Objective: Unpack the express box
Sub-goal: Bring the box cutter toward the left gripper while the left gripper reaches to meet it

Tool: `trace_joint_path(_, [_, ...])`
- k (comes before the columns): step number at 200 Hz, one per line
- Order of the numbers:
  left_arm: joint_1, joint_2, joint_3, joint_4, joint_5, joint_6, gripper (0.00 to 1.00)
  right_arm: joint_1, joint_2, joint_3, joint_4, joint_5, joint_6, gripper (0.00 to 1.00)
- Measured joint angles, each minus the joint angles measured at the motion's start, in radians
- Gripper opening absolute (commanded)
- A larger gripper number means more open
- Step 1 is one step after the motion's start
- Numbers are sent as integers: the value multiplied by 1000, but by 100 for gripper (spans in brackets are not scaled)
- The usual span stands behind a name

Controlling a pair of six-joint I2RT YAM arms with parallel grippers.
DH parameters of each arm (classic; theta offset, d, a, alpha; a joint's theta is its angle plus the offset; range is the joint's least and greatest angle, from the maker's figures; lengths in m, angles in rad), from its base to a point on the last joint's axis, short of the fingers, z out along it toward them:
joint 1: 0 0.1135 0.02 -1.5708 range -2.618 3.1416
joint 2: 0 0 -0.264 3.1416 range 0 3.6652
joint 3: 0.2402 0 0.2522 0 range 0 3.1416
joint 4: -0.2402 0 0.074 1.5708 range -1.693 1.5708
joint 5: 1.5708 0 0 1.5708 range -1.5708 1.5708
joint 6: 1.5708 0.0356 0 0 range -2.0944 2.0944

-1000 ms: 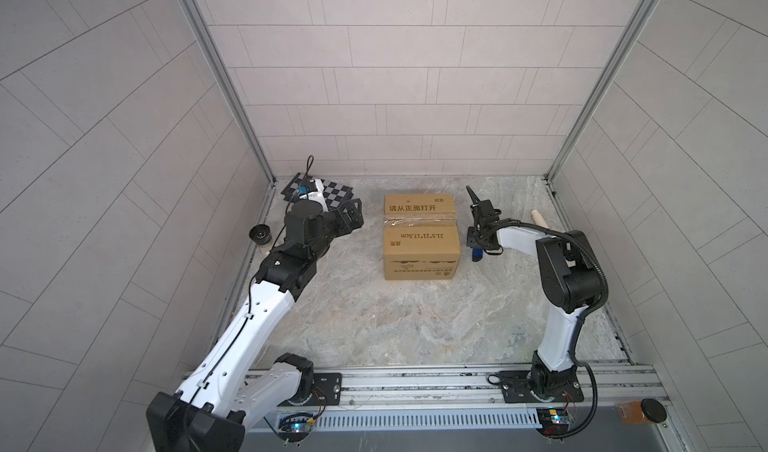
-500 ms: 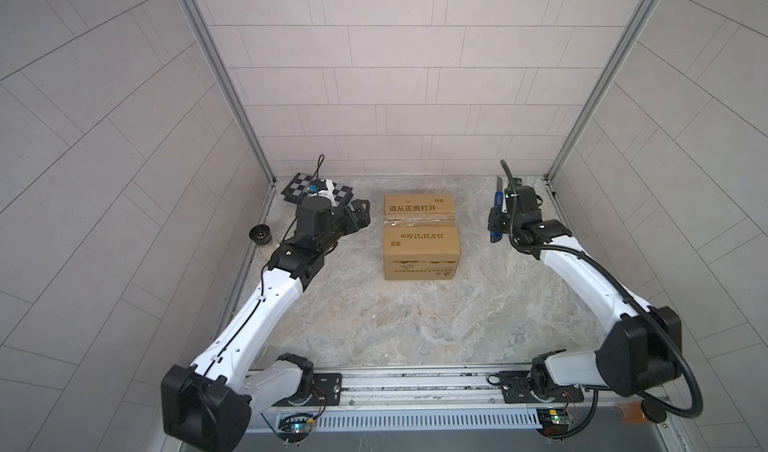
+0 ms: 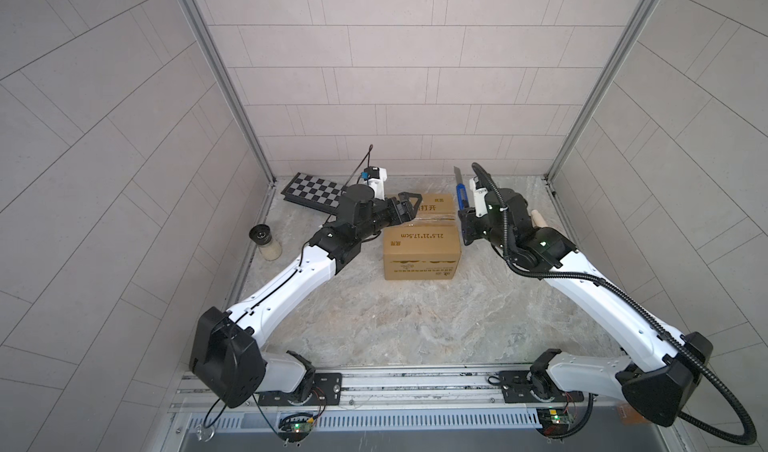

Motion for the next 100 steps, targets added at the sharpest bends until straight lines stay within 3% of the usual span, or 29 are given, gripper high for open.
trace_joint_path(100, [-21,78,33,97,71,-80,71,96,121,64,42,-49,-13,9])
